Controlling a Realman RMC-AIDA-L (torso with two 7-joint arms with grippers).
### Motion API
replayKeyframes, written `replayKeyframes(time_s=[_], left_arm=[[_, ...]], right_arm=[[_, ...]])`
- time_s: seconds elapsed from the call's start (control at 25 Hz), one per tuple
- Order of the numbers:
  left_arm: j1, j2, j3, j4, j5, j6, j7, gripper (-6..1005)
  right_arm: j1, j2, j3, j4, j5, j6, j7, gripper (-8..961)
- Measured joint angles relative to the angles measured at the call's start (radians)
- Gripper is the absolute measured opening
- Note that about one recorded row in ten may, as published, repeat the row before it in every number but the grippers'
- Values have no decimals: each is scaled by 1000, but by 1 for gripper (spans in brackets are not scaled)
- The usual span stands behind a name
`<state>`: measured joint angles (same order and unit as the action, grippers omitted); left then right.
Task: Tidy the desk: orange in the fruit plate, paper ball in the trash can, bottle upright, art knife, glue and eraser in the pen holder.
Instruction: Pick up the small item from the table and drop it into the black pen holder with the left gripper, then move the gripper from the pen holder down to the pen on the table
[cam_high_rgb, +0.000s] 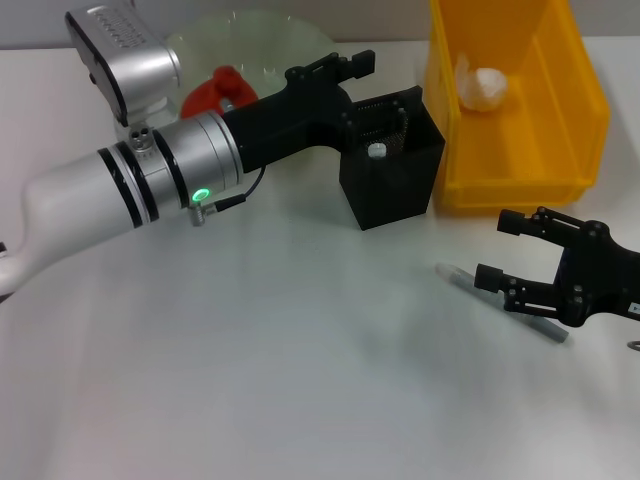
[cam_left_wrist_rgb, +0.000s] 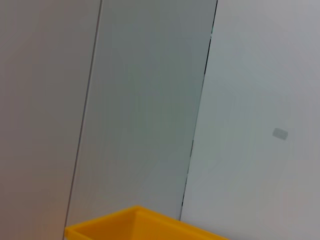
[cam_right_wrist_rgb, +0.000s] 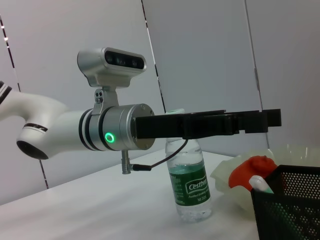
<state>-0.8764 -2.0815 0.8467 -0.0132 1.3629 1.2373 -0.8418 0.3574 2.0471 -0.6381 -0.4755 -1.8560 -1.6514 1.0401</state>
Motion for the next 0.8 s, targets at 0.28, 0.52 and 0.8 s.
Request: replayKeyframes(time_s=[0.28, 0.52, 0.8], left_arm=[[29, 0, -6, 16, -1, 35, 0, 789], [103, 3, -4, 74, 0, 110, -22, 788], [303, 13, 98, 263, 8, 241, -82, 787]], right_arm=[[-1, 0, 0, 0, 0, -1, 0, 818], [1, 1, 0, -2, 0, -1, -3, 818], [22, 1, 0, -3, 0, -2, -4, 818]])
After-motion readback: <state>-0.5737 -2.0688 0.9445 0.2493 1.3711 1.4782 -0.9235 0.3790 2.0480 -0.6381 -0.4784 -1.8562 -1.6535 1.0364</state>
